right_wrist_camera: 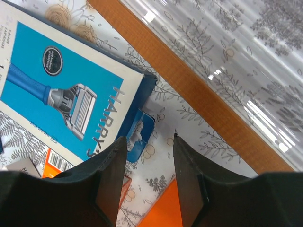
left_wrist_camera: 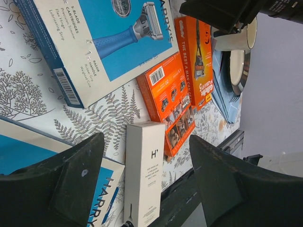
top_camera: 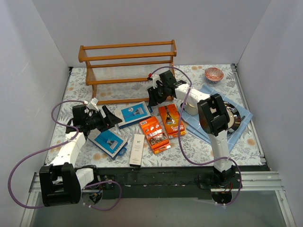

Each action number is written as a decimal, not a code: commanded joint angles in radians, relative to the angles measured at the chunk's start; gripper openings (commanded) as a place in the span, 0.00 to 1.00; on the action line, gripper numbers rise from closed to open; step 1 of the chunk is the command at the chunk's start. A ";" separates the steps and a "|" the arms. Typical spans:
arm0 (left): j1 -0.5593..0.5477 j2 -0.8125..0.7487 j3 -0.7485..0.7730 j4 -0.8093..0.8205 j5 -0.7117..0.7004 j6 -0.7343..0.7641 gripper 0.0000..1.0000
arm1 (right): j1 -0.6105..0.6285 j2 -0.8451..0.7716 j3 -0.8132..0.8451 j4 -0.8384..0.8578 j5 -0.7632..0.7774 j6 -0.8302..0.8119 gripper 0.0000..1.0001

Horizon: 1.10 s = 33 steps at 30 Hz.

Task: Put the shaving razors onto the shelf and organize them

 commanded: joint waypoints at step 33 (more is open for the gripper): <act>-0.074 0.033 -0.035 0.120 0.107 -0.054 0.76 | 0.034 -0.004 -0.080 -0.029 0.005 0.188 0.66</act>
